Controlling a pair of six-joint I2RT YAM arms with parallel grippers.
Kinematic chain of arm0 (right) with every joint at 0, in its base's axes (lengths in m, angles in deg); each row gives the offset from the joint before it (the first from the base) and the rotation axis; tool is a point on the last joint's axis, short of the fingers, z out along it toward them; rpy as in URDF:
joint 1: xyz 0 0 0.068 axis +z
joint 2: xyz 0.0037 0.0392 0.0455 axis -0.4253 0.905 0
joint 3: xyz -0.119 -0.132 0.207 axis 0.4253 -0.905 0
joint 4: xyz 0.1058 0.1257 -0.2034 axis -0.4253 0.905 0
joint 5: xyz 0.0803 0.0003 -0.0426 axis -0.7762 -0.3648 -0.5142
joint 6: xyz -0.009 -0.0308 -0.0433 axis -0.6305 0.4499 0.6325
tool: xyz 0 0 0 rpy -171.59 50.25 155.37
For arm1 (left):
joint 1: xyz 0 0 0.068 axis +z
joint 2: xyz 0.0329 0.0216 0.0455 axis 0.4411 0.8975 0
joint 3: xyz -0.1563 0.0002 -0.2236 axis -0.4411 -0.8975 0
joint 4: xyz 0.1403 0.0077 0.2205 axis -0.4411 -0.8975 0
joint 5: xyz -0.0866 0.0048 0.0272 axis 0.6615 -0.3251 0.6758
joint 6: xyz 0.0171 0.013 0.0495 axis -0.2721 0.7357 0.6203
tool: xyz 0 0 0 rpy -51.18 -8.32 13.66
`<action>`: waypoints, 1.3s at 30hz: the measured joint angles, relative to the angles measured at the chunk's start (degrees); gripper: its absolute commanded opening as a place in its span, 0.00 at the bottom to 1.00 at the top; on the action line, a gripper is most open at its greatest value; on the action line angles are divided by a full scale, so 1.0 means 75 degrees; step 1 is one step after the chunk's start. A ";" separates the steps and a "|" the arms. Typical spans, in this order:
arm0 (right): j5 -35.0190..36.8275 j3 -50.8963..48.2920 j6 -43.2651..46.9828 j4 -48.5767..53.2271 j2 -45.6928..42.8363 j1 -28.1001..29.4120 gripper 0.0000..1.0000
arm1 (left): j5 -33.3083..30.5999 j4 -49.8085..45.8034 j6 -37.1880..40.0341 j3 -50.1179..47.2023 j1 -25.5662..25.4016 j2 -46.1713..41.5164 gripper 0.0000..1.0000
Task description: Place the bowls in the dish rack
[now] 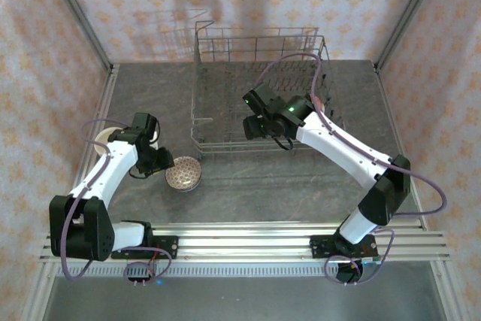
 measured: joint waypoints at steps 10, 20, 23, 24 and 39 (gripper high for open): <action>-0.0026 0.0000 0.0003 -0.0096 0.0085 0.0000 0.64 | 0.0000 0.0064 0.0003 0.0000 -0.0306 0.0277 0.42; -0.0140 -0.0175 -0.0055 -0.0358 0.0070 0.0000 0.62 | -0.0017 0.0064 0.0000 -0.0003 -0.0548 0.0321 0.34; -0.0187 -0.0297 -0.0093 -0.0513 0.0026 0.0000 0.60 | -0.0026 0.0061 0.0000 -0.0009 -0.0551 0.0388 0.32; -0.0201 -0.0326 -0.0111 -0.0557 0.0012 0.0000 0.60 | -0.0029 0.0061 -0.0003 -0.0009 -0.0551 0.0414 0.30; -0.0335 -0.0516 -0.0169 -0.0877 -0.0029 0.0044 0.56 | -0.0090 -0.0099 -0.0003 -0.0009 -0.0682 0.0405 0.23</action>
